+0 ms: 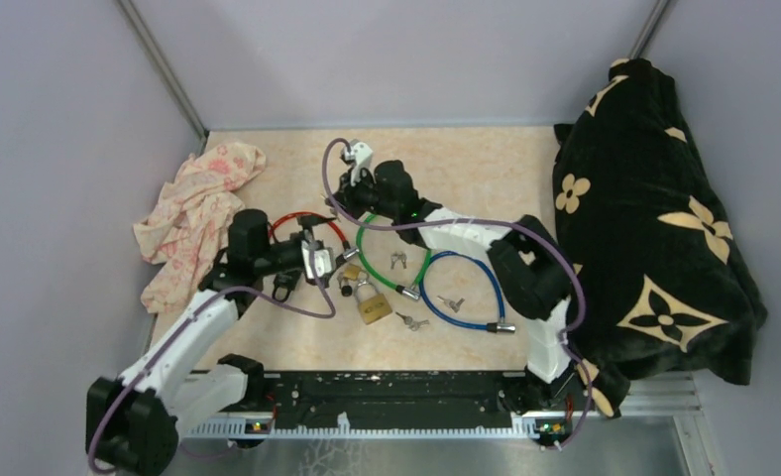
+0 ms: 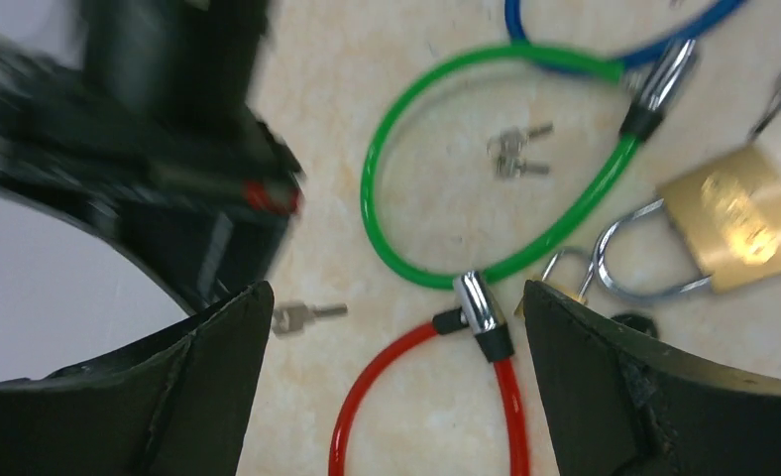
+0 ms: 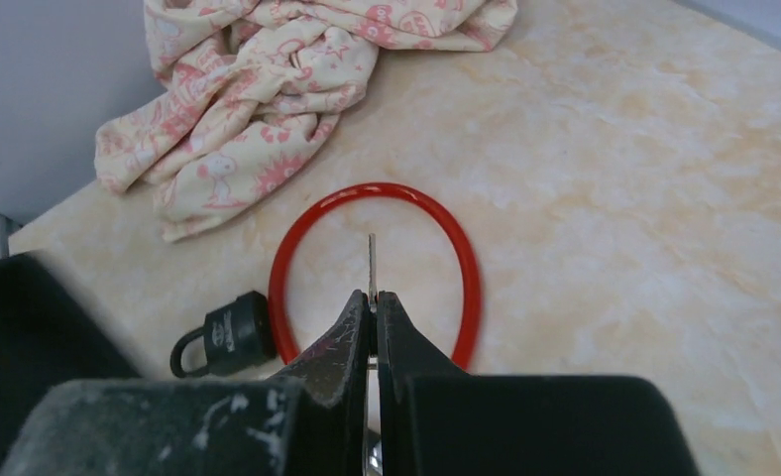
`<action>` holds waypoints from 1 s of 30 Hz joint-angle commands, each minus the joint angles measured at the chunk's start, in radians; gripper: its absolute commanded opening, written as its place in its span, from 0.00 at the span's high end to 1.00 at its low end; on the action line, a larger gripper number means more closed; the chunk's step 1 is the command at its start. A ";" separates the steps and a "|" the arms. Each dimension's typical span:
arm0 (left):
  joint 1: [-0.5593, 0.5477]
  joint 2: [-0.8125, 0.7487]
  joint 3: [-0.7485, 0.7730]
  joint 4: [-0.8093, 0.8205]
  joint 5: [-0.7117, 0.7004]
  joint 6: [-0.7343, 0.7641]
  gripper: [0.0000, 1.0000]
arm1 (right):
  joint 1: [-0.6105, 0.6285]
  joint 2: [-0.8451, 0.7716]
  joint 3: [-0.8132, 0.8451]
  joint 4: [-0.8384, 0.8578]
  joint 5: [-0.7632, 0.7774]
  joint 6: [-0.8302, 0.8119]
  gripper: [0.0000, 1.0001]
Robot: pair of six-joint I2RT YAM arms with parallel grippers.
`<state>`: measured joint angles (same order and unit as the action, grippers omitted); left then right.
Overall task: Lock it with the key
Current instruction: Place the key at the center of the board, then reset both arms
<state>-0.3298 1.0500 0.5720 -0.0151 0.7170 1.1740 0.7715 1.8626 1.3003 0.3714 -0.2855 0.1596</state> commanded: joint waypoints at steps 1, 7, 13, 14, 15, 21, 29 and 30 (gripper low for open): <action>-0.001 -0.193 0.032 -0.162 0.162 -0.543 0.01 | 0.038 0.203 0.174 0.166 -0.031 0.143 1.00; 0.075 -0.432 -0.105 0.106 -0.094 -1.190 0.01 | 0.078 0.403 0.377 0.038 -0.037 0.152 1.00; 0.231 -0.538 -0.226 0.218 -0.358 -1.444 0.01 | 0.090 0.452 0.531 -0.224 -0.111 0.069 0.32; 0.247 -0.547 -0.242 0.223 -0.410 -1.469 0.01 | 0.091 0.437 0.551 -0.278 -0.096 0.050 0.05; 0.262 -0.550 -0.258 0.226 -0.454 -1.490 0.01 | 0.090 0.405 0.564 -0.321 -0.073 0.026 0.02; 0.323 -0.568 -0.330 0.232 -0.623 -1.558 0.01 | 0.045 0.128 0.556 -0.594 0.056 -0.104 0.02; 0.380 -0.620 -0.410 0.250 -0.737 -1.556 0.01 | -0.286 -0.423 -0.188 -0.487 0.322 0.201 0.02; 0.381 -0.620 -0.417 0.257 -0.728 -1.560 0.01 | -0.296 -0.495 -0.317 -0.457 0.432 0.233 0.02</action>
<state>0.0418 0.4450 0.1837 0.1833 0.0475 -0.3584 0.5877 1.5661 1.3388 -0.1371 -0.1532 0.2066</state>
